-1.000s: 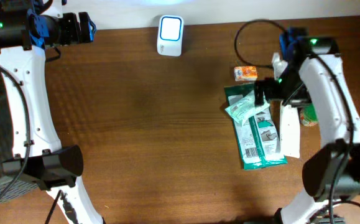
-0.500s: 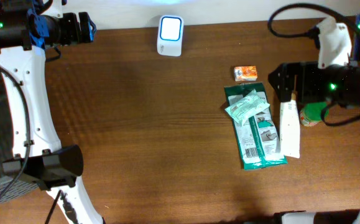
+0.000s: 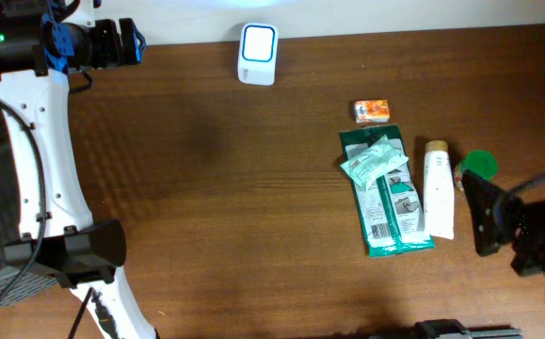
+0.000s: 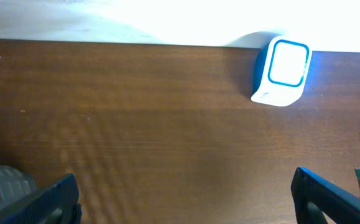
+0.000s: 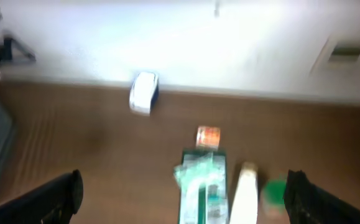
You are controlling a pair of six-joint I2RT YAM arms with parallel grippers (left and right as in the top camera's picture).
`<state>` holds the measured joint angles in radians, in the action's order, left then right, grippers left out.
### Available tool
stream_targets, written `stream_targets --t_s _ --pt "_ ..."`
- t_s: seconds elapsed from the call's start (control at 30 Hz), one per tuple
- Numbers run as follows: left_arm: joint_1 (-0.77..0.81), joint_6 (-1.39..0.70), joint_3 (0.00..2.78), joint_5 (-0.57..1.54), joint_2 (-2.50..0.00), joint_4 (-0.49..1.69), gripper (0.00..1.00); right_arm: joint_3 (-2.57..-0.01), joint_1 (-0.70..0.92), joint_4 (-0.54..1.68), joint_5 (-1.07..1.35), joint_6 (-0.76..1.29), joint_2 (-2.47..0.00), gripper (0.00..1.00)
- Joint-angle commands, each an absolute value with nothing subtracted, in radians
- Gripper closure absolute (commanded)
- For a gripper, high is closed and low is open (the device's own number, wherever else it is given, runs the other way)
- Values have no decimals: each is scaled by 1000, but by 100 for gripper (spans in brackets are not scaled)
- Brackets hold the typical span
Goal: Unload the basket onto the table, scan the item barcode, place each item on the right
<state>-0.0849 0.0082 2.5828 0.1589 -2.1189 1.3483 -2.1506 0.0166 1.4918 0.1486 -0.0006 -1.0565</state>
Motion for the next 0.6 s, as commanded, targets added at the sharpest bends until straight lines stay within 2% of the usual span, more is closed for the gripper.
stream_targets --t_s 0.0,0.1,0.23,0.43,0.57 --pt "-88 20 2598 168 -2117 1349 1 -1892 20 1299 92 -4 -918 1" --pt "-88 20 2598 168 -2117 1349 1 -1537 20 981 73 -4 -724 2" --pt "-88 20 2598 168 -2117 1349 1 -1145 20 669 74 -4 -509 2" --pt "-88 20 2598 168 -2117 1349 1 -591 20 253 74 -4 -220 2" --pt "-88 20 2598 168 -2117 1349 1 -321 20 28 78 -3 -96 2"
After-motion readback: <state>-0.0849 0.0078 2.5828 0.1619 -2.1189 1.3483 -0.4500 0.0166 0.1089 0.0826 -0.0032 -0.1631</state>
